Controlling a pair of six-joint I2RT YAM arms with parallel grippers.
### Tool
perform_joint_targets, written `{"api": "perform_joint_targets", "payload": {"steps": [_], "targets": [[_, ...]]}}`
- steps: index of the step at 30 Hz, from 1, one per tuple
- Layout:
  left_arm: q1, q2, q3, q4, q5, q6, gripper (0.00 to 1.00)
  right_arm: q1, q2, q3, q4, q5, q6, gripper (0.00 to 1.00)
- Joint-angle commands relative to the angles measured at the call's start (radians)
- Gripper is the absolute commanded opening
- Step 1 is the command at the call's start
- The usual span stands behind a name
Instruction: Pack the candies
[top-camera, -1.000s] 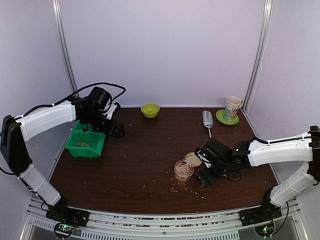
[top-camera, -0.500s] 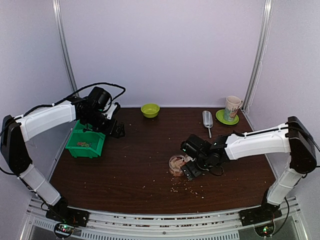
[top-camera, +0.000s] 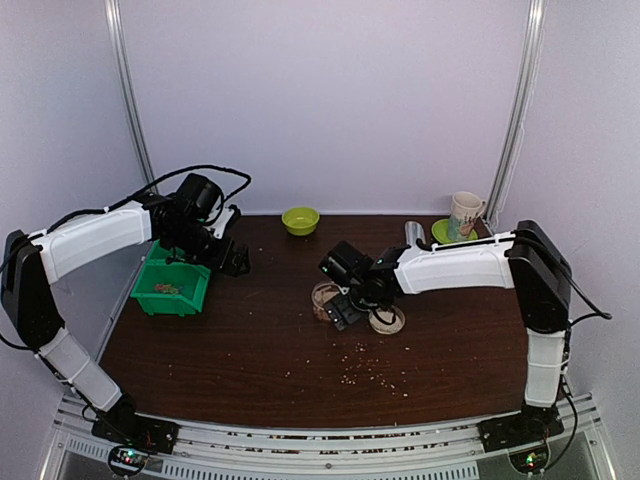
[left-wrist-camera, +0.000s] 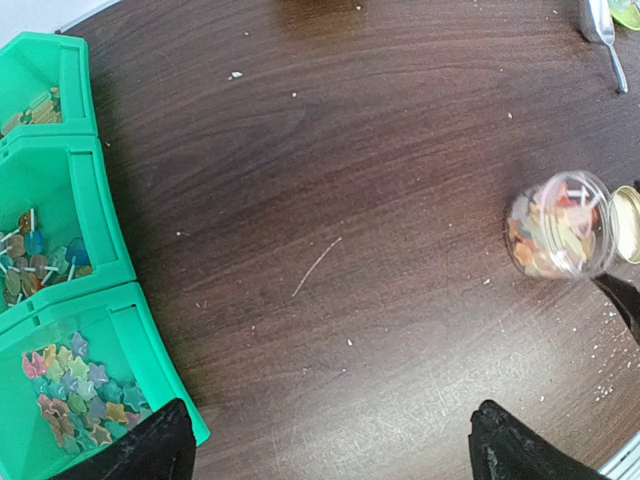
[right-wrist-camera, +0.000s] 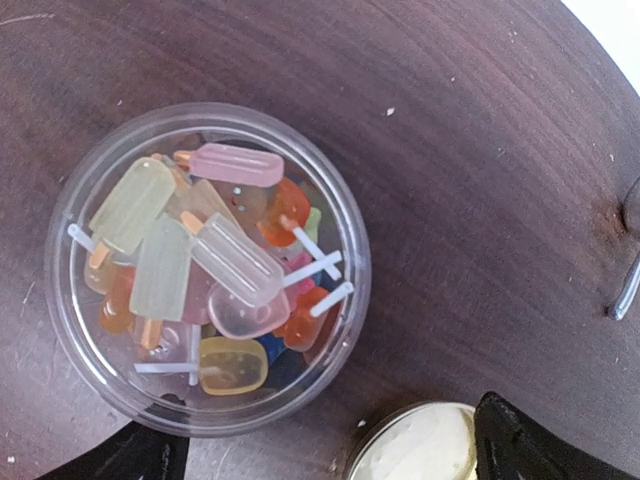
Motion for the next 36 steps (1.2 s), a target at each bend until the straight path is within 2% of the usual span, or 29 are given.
{"api": "perform_joint_targets", "payload": {"steps": [1,7,12,17,24,36], "targets": [[0.002,-0.032,0.002,0.035,-0.003,-0.002,0.98,-0.047,0.029,0.073,-0.001,0.037,-0.033,1.0],[0.003,-0.035,0.003,0.035,0.004,-0.002,0.98,-0.048,-0.105,-0.054,0.058,0.015,-0.116,0.99],[0.002,-0.037,0.003,0.035,0.01,-0.004,0.98,-0.048,-0.232,-0.193,0.061,0.017,-0.12,1.0],[0.002,-0.028,0.003,0.035,0.019,-0.005,0.98,-0.035,-0.294,-0.291,0.056,0.025,-0.096,0.9],[0.002,-0.024,0.003,0.035,0.011,-0.003,0.98,0.052,-0.264,-0.3,0.02,0.115,-0.114,0.83],[0.003,-0.02,0.005,0.031,0.011,-0.005,0.98,0.149,-0.09,-0.217,-0.093,0.294,-0.097,0.72]]}}
